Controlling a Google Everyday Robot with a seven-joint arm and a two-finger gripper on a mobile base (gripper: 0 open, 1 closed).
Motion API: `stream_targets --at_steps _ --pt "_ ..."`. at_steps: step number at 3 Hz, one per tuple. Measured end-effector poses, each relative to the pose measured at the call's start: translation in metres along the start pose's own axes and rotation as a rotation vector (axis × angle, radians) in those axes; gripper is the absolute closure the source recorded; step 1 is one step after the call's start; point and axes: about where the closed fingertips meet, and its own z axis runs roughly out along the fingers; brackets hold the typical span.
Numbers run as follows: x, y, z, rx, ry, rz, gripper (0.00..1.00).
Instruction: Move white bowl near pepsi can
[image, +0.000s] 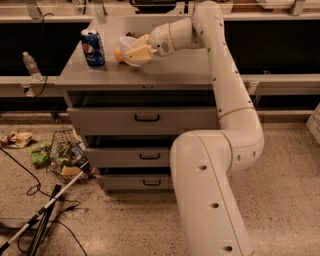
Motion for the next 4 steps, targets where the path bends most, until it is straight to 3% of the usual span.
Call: stream_targets --at_steps 2,3,4 --pt "0.007 0.011 0.029 -0.066 0.007 0.003 1.0" --pt "0.011 0.016 0.04 -0.086 0.043 -0.01 1.0" --pt "0.012 0.014 0.044 -0.075 0.085 -0.026 0.83"
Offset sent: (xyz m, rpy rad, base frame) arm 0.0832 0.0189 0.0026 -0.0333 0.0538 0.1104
